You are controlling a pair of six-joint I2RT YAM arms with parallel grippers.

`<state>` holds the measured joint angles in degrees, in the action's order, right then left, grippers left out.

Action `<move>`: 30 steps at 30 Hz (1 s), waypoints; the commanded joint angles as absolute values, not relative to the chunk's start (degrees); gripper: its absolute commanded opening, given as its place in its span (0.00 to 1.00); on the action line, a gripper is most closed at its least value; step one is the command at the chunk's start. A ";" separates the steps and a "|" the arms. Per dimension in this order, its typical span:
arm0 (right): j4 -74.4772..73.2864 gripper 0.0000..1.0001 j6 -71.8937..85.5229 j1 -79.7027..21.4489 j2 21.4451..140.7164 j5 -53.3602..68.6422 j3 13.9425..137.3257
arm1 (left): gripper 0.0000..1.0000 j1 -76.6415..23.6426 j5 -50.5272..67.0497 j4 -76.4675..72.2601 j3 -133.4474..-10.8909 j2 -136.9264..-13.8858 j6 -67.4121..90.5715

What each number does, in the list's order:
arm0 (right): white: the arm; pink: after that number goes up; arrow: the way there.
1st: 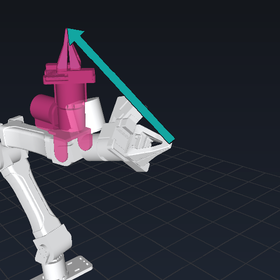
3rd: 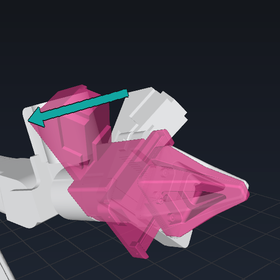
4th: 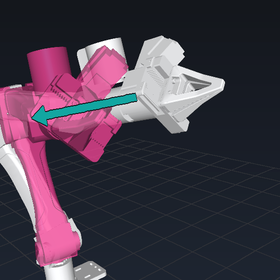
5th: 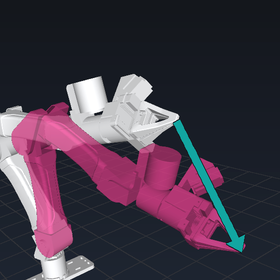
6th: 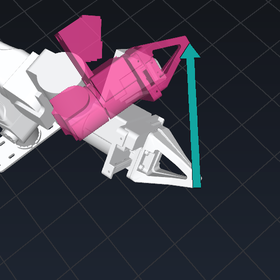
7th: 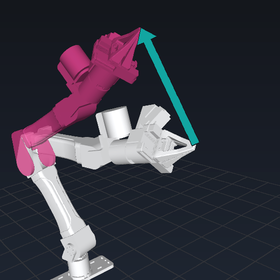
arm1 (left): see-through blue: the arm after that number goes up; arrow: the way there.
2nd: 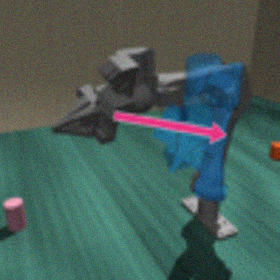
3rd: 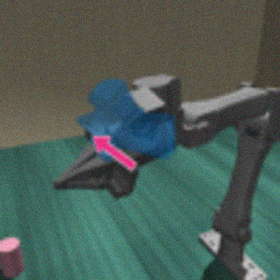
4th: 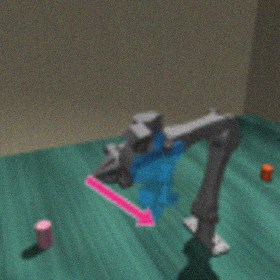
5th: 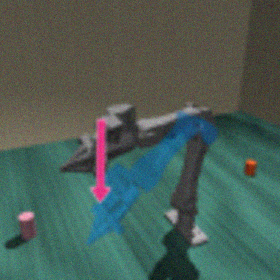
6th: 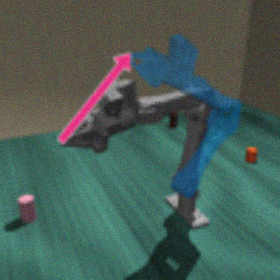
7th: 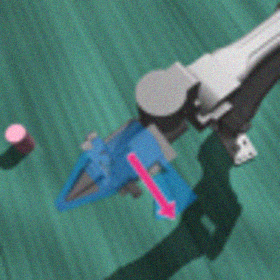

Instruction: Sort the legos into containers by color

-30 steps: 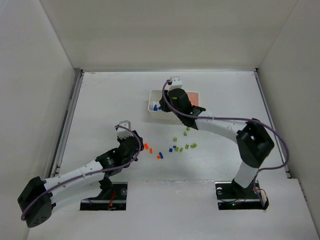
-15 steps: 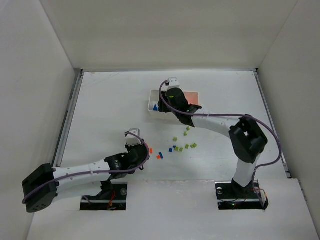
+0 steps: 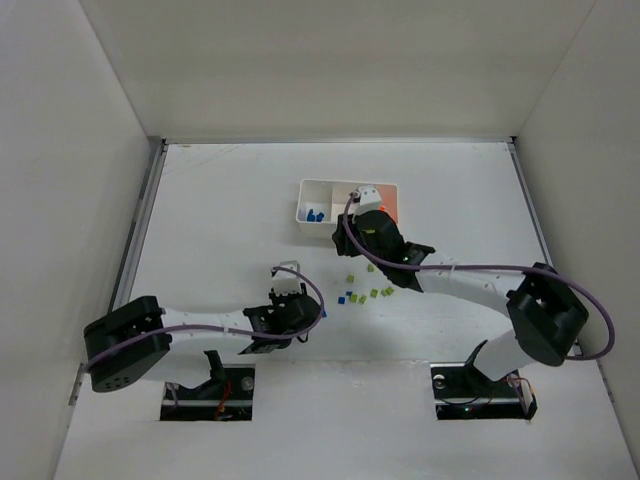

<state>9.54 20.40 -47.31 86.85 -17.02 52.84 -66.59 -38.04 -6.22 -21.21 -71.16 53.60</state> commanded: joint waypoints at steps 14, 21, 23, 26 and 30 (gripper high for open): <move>15.38 0.48 28.47 -46.72 68.74 -22.23 34.46 | 0.08 -67.45 -44.90 2.81 -31.90 -80.51 56.25; 13.19 0.32 34.53 -46.18 60.39 -24.26 25.94 | 0.08 -63.15 -38.96 -4.99 -41.47 -78.92 44.67; 10.91 0.21 37.34 -47.23 57.32 -24.17 23.30 | 0.08 -60.35 -33.87 -11.39 -44.54 -80.67 40.71; 6.43 0.19 41.91 -50.83 53.71 -24.69 21.54 | 0.08 -56.74 -27.27 -16.25 -51.21 -85.24 38.33; 3.08 0.20 47.19 -55.32 49.93 -27.77 19.08 | 0.09 -53.49 -22.33 -19.15 -62.20 -94.72 34.64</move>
<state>5.54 41.21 -52.88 52.25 -24.58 20.12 -55.24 -28.51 -13.43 -56.03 -90.00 39.88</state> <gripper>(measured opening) 0.194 0.119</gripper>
